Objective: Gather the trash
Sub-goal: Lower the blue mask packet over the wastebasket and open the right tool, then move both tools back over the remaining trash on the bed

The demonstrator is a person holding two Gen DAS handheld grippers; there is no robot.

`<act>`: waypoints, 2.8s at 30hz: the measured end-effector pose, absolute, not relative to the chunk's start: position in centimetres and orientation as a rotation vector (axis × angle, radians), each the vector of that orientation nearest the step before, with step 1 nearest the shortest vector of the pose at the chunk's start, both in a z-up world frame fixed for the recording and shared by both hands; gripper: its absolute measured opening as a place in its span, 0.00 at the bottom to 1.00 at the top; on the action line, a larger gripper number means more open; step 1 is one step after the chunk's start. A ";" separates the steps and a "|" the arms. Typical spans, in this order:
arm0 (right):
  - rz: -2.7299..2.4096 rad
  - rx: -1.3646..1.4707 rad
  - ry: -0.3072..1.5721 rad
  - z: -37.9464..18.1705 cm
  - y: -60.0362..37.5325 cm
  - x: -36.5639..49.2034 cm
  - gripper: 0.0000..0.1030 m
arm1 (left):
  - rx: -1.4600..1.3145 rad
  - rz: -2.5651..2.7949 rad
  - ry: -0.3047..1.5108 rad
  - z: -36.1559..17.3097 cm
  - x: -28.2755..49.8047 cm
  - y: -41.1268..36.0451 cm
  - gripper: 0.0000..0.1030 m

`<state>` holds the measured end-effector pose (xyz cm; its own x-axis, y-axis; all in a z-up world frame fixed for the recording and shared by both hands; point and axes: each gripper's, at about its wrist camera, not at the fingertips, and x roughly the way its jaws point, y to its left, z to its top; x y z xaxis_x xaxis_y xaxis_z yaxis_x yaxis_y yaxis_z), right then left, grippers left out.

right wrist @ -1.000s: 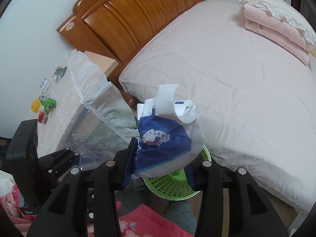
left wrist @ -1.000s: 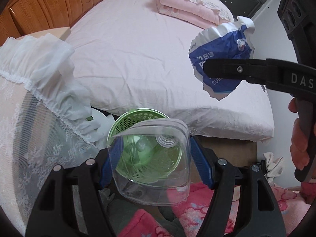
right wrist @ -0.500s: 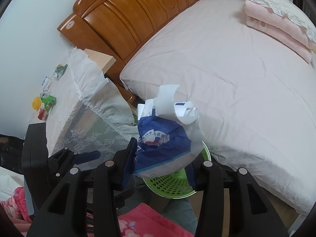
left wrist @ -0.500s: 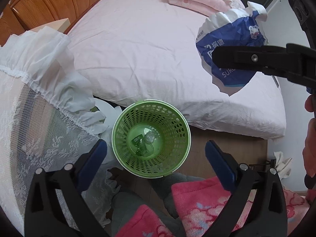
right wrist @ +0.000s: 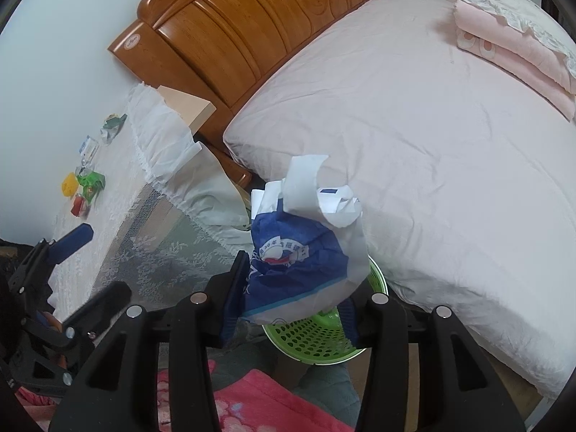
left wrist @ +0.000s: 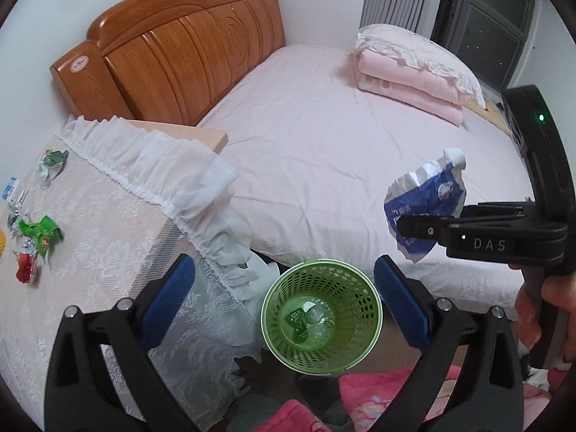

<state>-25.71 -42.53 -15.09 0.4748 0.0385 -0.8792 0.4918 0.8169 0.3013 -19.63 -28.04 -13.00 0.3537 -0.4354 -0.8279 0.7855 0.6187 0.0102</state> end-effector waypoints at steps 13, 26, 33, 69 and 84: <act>-0.215 0.467 1.223 -17.3 -40.1 -24.1 0.65 | 0.408 -0.768 0.947 -13.9 -18.3 -26.8 0.92; -0.268 0.372 1.270 -18.3 -39.0 -23.2 0.97 | 0.383 -0.748 0.973 -14.4 -17.7 -26.2 0.92; -0.270 0.373 1.277 -18.3 -38.9 -22.9 0.97 | 0.377 -0.738 0.988 -14.6 -17.4 -25.6 0.92; 0.028 0.335 1.190 -15.4 -26.7 -6.8 0.98 | 0.122 -0.194 0.970 -12.9 -4.3 -3.1 0.92; 0.074 0.298 1.256 -16.4 -23.0 -3.1 0.98 | 0.218 -0.182 0.978 -18.3 5.4 -3.6 0.91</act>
<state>-3.09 -22.97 -16.44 0.3131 0.2177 -0.9244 0.1070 0.9591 0.2621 5.39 -3.55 -18.26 0.5463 -0.0540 -0.8359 0.2497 0.9631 0.1009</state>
